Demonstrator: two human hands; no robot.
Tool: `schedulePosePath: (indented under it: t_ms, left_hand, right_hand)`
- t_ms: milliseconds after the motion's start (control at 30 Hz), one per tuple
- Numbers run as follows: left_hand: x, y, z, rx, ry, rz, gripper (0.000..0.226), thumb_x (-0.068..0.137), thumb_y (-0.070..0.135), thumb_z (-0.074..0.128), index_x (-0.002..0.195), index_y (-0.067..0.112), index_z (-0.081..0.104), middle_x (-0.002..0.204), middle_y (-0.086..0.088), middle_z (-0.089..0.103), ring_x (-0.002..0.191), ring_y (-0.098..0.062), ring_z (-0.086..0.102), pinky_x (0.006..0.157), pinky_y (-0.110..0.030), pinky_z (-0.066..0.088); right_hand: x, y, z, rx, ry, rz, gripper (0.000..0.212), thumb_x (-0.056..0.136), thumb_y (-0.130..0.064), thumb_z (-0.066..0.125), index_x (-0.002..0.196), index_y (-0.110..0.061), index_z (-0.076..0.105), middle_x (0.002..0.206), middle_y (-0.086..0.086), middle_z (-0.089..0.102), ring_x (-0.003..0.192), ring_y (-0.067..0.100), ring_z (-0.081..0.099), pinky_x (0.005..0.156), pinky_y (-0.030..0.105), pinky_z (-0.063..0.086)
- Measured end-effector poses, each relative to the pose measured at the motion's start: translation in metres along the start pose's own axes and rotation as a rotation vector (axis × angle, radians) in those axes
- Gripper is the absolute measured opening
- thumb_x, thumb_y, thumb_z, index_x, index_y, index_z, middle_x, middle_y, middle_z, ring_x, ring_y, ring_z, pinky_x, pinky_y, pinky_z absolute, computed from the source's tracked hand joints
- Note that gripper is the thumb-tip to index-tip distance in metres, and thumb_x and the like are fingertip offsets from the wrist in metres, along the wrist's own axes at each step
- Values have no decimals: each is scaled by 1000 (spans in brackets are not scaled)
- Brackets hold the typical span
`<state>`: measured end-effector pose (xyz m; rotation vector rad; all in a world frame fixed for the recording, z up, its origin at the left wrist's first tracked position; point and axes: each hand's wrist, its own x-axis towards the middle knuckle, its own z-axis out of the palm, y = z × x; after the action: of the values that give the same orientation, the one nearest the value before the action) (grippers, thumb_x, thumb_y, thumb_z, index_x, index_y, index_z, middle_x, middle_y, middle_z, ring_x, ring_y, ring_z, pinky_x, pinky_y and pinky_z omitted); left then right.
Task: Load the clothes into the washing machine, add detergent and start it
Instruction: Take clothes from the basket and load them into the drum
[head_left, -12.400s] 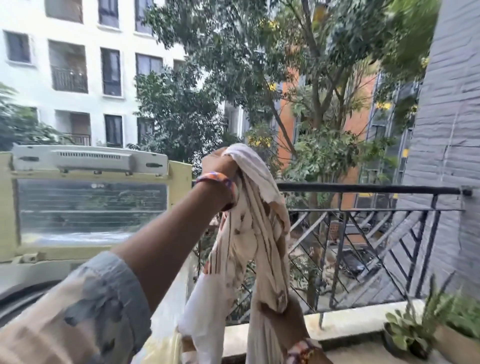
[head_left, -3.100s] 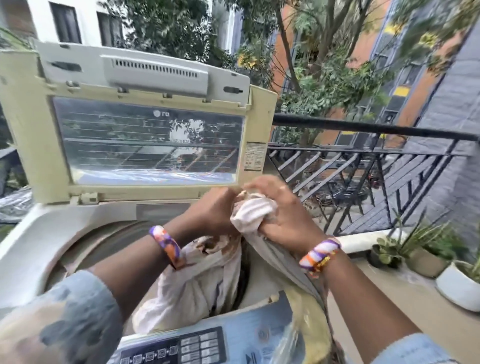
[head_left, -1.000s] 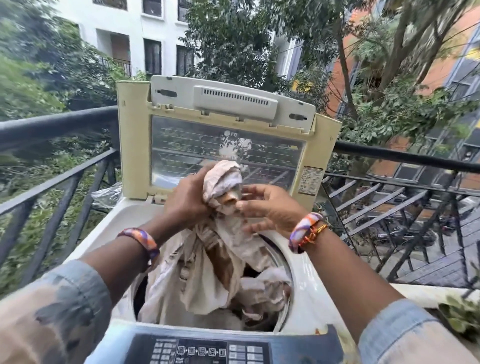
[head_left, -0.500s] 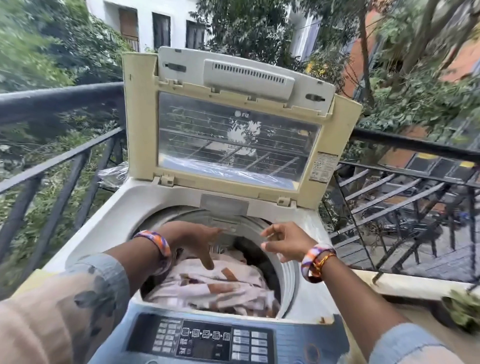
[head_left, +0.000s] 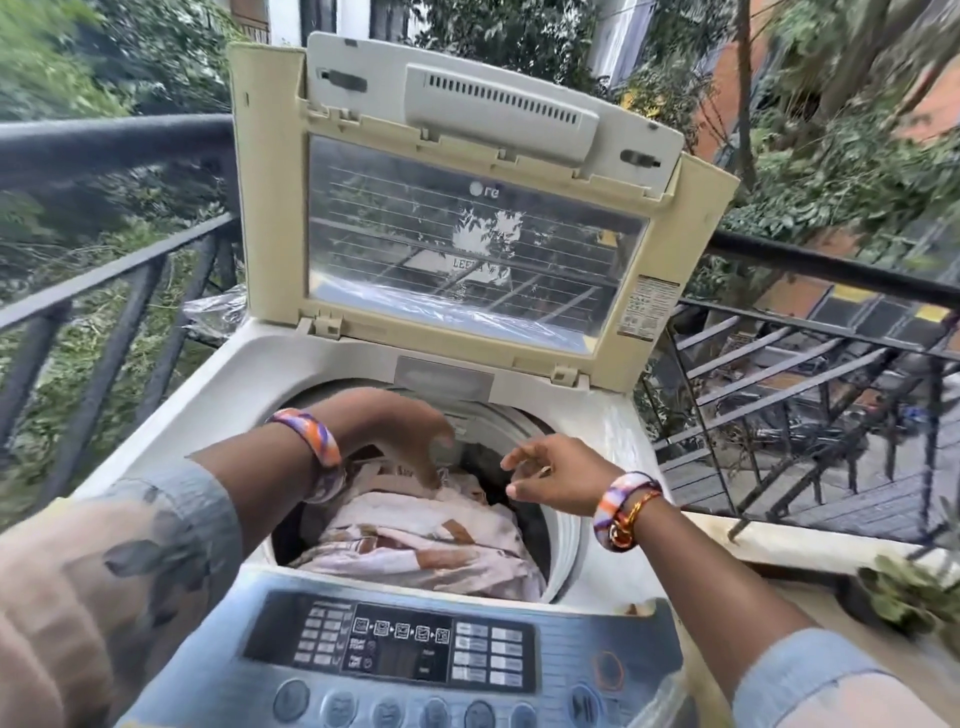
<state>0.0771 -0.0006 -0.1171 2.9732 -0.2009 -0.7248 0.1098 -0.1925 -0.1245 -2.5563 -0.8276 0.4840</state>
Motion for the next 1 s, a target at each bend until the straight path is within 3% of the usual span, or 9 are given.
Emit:
schedulePosePath:
  t_ms: [267,400,533,600,700,767,867,933,1000]
  left_hand:
    - [-22,63,-46,-113,245,167,50,85,25,63,132,15,49,130,-3,58,115,-18,56,95,-22,39]
    - [-10,127,-58,-102,457,235,40,85,27,63,123,15,57,120,-1,65,106,-15,62,95,-25,49]
    - [23,208,-65,-125,543,306,29,86,26,59,111,12,64,107,-4,70,95,-18,67,85,-30,56]
    - [45,252,-62,-101,504,340,29,85,23,59,109,7,65,105,-8,70,95,-22,66,84,-31,55]
    - [82,326,-50,21,375,324,36,84,29,61,111,6,62,94,-7,62,86,-26,58,71,-30,47]
    - [114,366,-30,127,234,307,39,84,32,61,114,7,61,103,-11,62,96,-29,57,69,-29,41]
    - [142,421,4,92,62,347,40,87,31,59,120,8,59,121,-9,62,112,-26,56,63,-26,40]
    - [152,444,28,68,-99,322,39,87,31,60,116,6,62,118,-12,64,110,-27,58,62,-25,38]
    - [209,445,103,78,-249,242,40,79,40,65,108,13,66,104,-11,67,99,-26,64,69,-27,47]
  right_hand:
    - [-26,10,-38,144,433,-123,18,83,-12,65,100,-11,70,95,4,71,86,15,66,84,26,52]
    - [-55,44,-64,159,612,-145,16,83,-11,65,97,-11,71,85,3,71,79,16,68,78,27,54]
    - [-91,106,-85,167,760,-121,11,82,-7,64,89,-9,72,79,-1,67,68,4,62,68,5,47]
    - [-108,148,-90,200,786,-74,11,81,-5,63,87,-9,71,77,0,66,66,7,61,66,3,44]
    - [-136,219,-85,253,787,24,16,77,-13,58,85,-7,71,76,9,68,70,18,64,70,24,51]
    - [-151,262,-73,252,744,107,21,77,-12,57,90,-2,71,80,14,71,74,18,63,68,28,48]
    - [-177,326,-40,250,641,243,15,82,-4,60,92,-4,71,83,14,72,76,18,63,66,22,41]
    - [-190,361,-8,249,533,297,15,81,-13,59,86,-7,72,81,14,72,74,17,64,60,13,37]
    - [-202,393,29,314,370,375,29,71,-25,49,81,-9,72,80,12,73,74,15,63,57,7,36]
